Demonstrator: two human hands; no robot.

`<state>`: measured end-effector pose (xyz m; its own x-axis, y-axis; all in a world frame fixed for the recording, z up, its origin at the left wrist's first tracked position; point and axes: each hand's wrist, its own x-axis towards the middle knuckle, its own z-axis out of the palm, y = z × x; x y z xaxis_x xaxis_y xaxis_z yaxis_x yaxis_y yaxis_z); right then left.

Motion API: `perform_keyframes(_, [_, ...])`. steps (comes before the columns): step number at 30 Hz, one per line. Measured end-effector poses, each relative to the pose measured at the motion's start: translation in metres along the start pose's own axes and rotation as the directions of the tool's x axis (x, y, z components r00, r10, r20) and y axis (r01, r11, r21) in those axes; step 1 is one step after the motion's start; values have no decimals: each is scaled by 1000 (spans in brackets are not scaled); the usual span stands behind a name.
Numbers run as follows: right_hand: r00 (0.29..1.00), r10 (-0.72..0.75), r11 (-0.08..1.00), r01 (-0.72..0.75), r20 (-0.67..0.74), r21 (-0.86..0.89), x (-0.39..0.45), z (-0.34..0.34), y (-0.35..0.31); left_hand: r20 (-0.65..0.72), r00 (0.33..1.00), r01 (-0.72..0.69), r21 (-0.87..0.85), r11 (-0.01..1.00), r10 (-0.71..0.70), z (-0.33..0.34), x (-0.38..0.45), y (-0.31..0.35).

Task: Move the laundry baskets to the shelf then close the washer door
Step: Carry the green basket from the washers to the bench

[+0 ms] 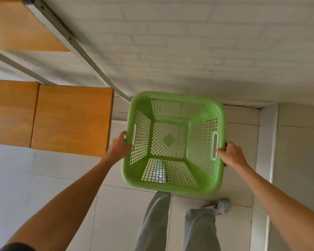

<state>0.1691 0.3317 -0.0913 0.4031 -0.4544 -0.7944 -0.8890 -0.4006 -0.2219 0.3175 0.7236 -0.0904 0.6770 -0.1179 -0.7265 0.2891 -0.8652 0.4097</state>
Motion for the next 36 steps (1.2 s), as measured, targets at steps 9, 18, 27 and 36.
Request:
perform_keyframes(9, [999,34,996,-37,-38,-79,53,49,-49,-56,996,70,-14,997,-71,-4,76,-43])
perform_keyframes(18, [999,-22,995,18,-38,-93,77,56,-71,-103,995,4,65,998,2,-10,110,-56])
perform_keyframes(27, [990,-133,980,140,52,-145,-18,30,-91,43,989,-151,216,965,145,-61,46,-28])
perform_keyframes(36, [955,-290,956,292,66,-21,-206,-38,-91,205,905,-425,492,760,373,-98,-137,103])
